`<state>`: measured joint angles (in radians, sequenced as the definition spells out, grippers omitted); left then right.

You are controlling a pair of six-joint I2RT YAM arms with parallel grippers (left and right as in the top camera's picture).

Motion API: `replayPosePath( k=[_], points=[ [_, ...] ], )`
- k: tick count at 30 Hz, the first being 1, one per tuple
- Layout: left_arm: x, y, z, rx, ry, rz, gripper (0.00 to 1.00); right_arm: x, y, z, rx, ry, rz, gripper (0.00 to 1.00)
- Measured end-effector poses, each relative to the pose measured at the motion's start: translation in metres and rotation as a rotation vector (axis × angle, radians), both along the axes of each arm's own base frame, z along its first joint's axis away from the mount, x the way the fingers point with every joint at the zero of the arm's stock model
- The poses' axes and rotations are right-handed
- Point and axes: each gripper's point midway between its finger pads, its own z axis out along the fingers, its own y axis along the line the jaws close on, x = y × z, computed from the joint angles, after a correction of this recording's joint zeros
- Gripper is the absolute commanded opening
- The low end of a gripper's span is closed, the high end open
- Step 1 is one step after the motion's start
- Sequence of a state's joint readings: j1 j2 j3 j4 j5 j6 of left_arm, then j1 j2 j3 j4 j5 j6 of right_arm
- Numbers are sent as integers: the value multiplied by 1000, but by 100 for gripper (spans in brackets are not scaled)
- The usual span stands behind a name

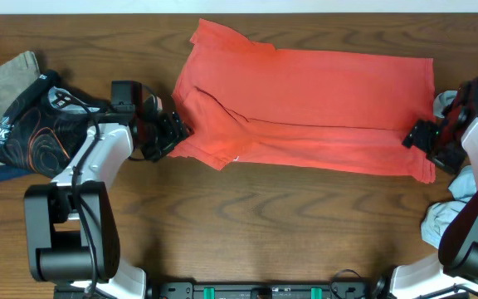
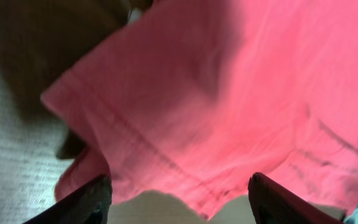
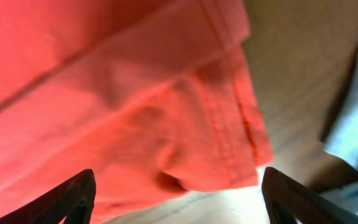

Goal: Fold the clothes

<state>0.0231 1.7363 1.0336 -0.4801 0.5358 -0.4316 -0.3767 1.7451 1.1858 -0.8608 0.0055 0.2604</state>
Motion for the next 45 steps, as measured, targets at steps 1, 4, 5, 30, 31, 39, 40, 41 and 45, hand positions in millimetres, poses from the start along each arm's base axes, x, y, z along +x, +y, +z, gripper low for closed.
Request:
replayPosePath(
  k=[1,4,5,30,31,39,40,41,45],
  points=[
    [-1,0,-1,4,1,-10,72,-5,-1,-2,-9,22,-2,84],
    [-3,3,-3,29,1,-24,73,-15,-3,-8,-30,62,-6,84],
    [-3,5,-4,41,2,-25,73,-18,-3,-11,-33,71,-7,83],
    [-15,27,-36,224,50,-30,55,-35,4,-55,-34,53,-23,22],
    [-18,28,-40,228,63,-30,55,-35,4,-55,-34,53,-23,22],
    [-21,29,-42,237,72,-28,45,-35,4,-55,-35,54,-23,22],
    [-20,30,-42,238,70,-29,40,-35,4,-55,-35,54,-23,22],
    [-21,29,-42,237,70,-27,37,-35,4,-55,-35,55,-23,22],
    [-17,30,-43,240,50,-34,36,-35,4,-55,-35,55,-23,22]
  ],
)
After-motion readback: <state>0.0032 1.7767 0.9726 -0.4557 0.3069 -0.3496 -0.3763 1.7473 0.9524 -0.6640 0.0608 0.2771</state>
